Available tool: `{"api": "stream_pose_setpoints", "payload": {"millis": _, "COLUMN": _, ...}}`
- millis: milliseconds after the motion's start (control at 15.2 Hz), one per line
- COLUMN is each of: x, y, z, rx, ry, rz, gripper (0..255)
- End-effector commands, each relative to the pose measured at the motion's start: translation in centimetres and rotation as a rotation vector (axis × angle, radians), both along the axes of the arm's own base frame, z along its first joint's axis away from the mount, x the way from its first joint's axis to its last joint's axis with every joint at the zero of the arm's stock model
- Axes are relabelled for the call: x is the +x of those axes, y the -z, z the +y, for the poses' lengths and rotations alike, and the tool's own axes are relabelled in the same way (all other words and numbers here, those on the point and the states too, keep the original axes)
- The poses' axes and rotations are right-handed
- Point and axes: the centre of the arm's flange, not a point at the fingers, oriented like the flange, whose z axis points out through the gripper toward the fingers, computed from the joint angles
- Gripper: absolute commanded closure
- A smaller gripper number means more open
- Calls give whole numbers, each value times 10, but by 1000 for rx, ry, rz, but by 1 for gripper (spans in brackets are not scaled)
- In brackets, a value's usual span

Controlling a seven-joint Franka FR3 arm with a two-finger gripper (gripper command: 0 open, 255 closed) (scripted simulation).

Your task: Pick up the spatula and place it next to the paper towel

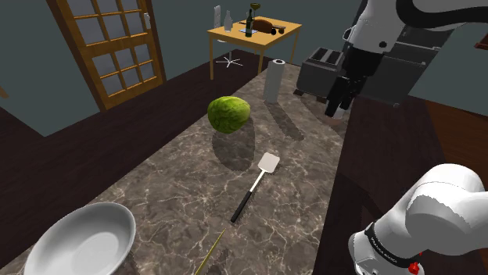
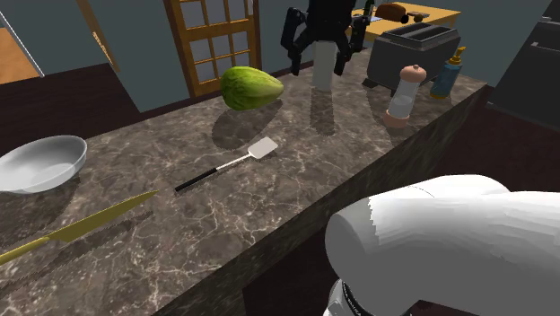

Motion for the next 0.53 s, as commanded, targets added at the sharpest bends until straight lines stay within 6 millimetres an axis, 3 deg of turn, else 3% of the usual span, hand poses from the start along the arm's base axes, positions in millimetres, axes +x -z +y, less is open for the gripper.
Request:
{"api": "stream_pose_setpoints", "payload": {"millis": 0, "x": 0, "y": 0, "z": 0, "rx": 0, "ry": 0, "rz": 0, "gripper": 0}}
{"api": "stream_pose_setpoints", "payload": {"millis": 462, "x": -4, "y": 59, "z": 74, "rx": -28, "ry": 382, "rz": 36, "gripper": 0}}
